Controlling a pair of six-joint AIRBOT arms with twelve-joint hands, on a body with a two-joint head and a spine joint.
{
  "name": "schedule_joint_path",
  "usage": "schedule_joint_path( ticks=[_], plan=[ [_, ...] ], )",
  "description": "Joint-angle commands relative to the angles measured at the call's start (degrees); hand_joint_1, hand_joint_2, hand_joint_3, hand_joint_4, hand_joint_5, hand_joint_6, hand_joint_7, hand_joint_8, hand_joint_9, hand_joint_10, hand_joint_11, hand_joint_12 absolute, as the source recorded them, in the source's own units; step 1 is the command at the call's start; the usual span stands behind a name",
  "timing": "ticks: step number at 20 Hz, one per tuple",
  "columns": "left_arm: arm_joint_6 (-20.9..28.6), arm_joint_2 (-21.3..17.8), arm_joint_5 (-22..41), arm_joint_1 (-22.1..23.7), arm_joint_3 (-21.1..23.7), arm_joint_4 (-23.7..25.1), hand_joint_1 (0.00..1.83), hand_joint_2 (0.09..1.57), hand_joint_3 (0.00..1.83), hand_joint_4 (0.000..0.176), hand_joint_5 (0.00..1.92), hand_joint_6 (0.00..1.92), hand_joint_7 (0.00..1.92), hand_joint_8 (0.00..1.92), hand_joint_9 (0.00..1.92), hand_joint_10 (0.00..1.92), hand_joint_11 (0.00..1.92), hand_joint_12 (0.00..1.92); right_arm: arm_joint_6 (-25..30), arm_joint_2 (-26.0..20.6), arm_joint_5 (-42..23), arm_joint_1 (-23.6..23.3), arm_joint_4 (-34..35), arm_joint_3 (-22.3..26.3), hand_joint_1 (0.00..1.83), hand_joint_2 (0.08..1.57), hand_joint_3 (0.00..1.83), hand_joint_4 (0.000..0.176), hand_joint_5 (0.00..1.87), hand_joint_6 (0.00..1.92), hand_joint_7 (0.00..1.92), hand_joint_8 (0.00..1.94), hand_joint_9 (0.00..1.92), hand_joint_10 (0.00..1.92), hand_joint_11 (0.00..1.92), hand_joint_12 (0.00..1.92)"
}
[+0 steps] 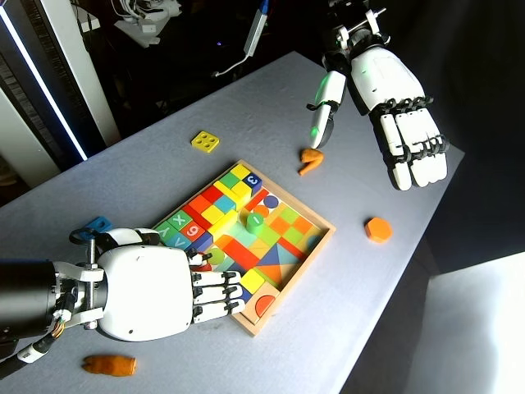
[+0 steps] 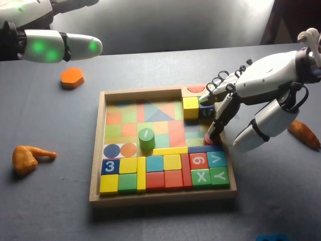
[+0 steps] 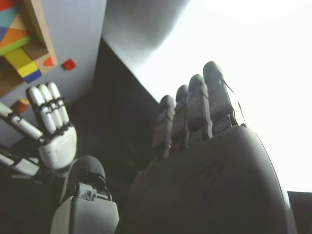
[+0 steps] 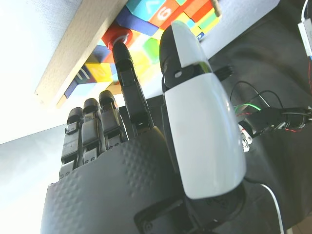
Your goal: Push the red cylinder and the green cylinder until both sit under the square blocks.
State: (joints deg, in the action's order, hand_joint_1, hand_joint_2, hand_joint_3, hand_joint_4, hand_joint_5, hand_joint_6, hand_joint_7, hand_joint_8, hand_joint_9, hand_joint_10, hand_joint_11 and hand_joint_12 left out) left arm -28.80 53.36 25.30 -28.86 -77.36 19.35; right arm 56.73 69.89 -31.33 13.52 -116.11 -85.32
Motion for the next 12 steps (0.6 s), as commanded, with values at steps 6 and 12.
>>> schedule_joint_path(
  ticks=[6, 12],
  plan=[
    [0.20, -0.15, 6.05, 0.11, -0.31, -1.78, 0.00, 1.16, 0.00, 0.010, 0.09, 0.00, 0.08, 0.00, 0.07, 0.00, 0.00, 0.29, 0.04, -0.47, 0.53, -0.16, 1.42, 0.11, 0.34, 1.13, 0.00, 0.176, 0.65, 0.00, 0.01, 0.00, 0.00, 0.00, 0.00, 0.00],
    [0.19, -0.15, 6.28, -0.36, -0.42, -2.23, 0.00, 1.11, 0.00, 0.042, 0.09, 0.00, 0.06, 0.00, 0.05, 0.00, 0.00, 0.24, -0.13, -1.28, 1.18, -2.10, 1.48, 0.52, 0.28, 1.13, 0.00, 0.176, 0.60, 0.00, 0.01, 0.00, 0.00, 0.00, 0.00, 0.00]
  ],
)
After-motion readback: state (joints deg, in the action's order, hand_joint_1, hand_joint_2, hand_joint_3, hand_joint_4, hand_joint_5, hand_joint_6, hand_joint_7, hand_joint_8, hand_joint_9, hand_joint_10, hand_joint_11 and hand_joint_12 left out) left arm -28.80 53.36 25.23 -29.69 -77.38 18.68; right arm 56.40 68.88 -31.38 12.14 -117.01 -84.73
